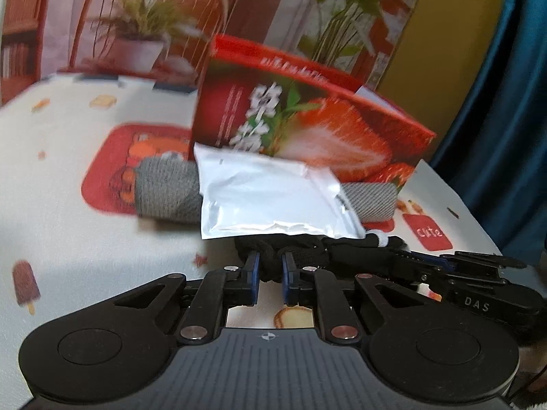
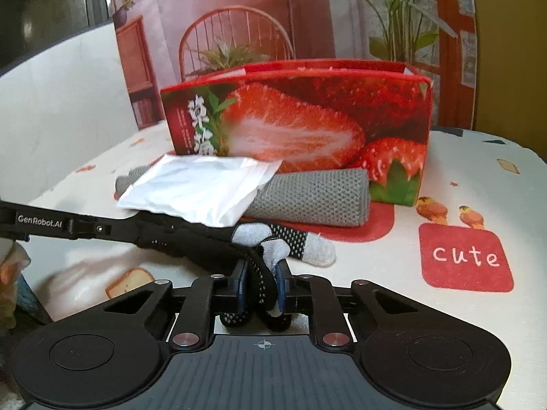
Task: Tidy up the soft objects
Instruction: 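Lift the black gloves with both grippers and carry them over the box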
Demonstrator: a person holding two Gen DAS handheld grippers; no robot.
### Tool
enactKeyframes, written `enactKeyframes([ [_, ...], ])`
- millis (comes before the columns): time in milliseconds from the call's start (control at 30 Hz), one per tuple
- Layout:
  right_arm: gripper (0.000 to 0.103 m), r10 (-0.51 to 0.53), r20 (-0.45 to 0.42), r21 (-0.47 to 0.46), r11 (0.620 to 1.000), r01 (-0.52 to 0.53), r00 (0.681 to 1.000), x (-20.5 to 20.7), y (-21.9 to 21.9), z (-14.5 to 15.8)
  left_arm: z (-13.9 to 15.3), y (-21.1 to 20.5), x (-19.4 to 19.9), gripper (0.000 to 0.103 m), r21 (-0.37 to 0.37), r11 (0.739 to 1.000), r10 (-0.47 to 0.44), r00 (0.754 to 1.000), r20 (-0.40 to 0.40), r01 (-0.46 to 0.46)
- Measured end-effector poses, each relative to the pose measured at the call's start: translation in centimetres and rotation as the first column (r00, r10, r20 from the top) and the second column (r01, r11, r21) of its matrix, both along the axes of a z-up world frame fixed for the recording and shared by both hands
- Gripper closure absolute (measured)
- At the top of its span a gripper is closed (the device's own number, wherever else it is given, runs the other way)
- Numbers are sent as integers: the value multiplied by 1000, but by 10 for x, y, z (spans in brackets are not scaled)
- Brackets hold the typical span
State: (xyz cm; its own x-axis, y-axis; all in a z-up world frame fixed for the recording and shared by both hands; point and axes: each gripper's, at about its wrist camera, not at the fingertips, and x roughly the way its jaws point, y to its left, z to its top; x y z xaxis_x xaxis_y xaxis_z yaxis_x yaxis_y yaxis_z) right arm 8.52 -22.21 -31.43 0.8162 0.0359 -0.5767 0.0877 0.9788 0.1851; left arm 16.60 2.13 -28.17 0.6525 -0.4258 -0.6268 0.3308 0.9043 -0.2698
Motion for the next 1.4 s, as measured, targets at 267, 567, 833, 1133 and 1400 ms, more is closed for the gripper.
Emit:
enactKeyframes([
  [267, 91, -7, 73, 2, 1000, 7, 997, -6, 0, 13, 24, -7, -17, 90, 16, 1000, -17, 993, 114, 16],
  [567, 92, -24, 167, -13, 1000, 26, 986, -16, -1, 34, 41, -2, -30, 90, -63, 997, -23, 981, 195, 36],
  [833, 92, -15, 236, -71, 997, 33, 972, -23, 6, 49, 53, -2, -37, 90, -74, 997, -18, 964, 266, 39],
  [1133, 92, -5, 319, -129, 991, 48, 948, -18, 4, 77, 81, -7, -23, 90, -70, 997, -17, 935, 355, 44],
  [1400, 92, -13, 352, -98, 994, 51, 936, 26, -23, 115, 112, -17, 33, 90, -92, 996, 14, 932, 361, 21],
])
